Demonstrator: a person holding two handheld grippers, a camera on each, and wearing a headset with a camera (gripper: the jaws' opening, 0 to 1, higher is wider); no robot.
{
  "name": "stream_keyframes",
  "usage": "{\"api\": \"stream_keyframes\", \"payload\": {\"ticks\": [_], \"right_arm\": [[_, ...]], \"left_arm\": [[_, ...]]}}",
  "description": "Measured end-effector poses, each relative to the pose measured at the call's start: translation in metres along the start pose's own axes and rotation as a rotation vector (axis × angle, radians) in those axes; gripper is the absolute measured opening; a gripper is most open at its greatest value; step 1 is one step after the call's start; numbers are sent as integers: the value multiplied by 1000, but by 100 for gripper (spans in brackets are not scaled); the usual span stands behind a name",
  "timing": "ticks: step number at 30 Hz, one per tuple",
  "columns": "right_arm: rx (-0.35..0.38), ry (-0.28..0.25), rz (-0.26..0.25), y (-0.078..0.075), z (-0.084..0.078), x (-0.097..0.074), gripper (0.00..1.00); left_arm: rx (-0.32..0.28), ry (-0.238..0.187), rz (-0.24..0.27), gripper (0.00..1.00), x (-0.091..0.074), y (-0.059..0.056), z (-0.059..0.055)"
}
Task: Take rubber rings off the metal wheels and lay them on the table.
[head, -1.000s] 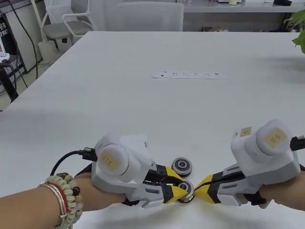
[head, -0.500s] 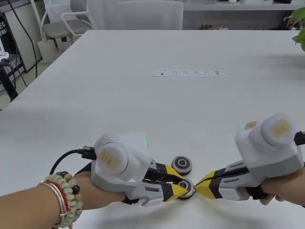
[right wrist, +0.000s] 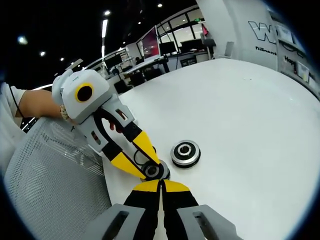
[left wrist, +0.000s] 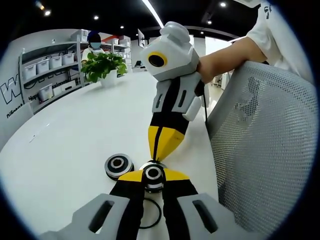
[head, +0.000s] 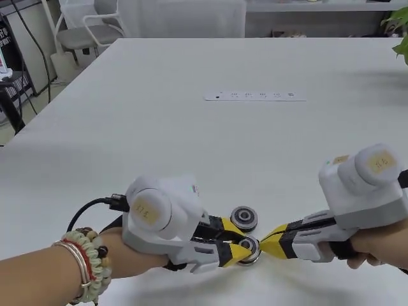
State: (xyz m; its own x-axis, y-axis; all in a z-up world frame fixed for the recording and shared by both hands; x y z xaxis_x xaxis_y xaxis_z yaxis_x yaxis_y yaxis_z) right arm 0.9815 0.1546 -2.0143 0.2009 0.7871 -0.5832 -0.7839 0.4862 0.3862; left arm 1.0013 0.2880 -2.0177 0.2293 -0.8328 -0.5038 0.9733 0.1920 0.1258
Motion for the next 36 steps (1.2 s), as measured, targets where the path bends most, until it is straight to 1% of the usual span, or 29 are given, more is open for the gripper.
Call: {"api": "stream_keyframes", "payload": {"ticks": [6,23,32,36], "right_arm": [[-32,9,-7,3,2,1,0],[-60,13,-9,6,4,3,0],[-70,1,3,8,5,4,0],[-73,-18,23,10,8,4,0]], "left_arm": [[2,0,0,8,0,0,0],[2,-1,2,8,-1,0,0],[2,-1,2,8,0,0,0],[2,-1,3,8,0,0,0]]}}
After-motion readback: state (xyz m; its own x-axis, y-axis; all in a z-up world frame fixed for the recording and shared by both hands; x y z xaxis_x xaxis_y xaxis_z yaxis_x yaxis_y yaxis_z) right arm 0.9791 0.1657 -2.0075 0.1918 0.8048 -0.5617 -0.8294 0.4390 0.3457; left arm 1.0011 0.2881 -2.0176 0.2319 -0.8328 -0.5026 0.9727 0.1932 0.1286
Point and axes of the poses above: the centre of the closed fingertips' face, and the gripper's own axes: x roughly forward along the fingers, y roughly to its left, z roughly out of its top, the point moved 8 cm from there along -x, roughly backward along the fingers, and after that the axes turned 8 degrees about z, right-handed, at the moved point
